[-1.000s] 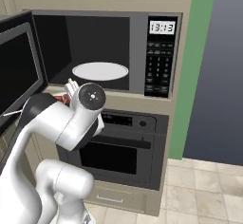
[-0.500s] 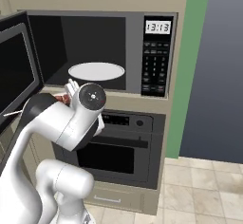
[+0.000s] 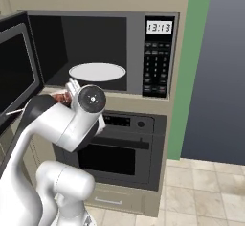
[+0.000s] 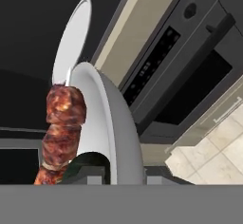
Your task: Place the bowl containing the kebab skewer and squash in the microwave. Close the microwave door and press the start button to microwave the meal.
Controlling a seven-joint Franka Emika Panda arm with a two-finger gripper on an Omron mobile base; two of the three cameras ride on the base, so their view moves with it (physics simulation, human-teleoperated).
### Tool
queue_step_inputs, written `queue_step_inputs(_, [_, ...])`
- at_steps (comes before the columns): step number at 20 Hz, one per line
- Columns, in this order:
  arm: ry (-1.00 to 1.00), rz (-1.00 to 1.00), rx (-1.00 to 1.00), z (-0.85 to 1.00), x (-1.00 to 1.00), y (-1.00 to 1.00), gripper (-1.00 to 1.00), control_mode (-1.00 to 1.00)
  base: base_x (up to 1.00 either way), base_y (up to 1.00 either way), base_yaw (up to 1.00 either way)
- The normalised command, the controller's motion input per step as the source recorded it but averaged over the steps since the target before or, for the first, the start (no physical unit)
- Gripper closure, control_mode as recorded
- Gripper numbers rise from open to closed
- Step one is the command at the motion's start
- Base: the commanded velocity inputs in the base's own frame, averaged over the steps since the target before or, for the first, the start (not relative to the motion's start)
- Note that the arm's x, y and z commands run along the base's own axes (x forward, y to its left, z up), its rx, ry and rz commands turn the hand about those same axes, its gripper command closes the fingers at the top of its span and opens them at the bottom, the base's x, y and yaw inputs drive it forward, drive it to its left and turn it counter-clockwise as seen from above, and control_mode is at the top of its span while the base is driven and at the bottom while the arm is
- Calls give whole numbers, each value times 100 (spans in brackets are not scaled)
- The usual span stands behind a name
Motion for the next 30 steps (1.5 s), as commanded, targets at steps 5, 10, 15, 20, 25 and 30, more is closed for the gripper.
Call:
queue_step_inputs(5, [-16,-7,0,12,50,21,100,-100,0,0,0])
queue_step_inputs(10, [-8,-8,0,0,52,12,100,-100,0,0,0])
queue_step_inputs(15, [-2,-9,0,1,53,2,100,-100,0,0,0])
queue_step_inputs(20, [0,-15,2,5,51,0,100,-100,0,0,0])
queue_step_inputs(25, [0,-11,6,6,61,0,100,-100,0,0,0])
queue_step_inputs(30, [1,0,7,6,68,0,100,-100,0,0,0])
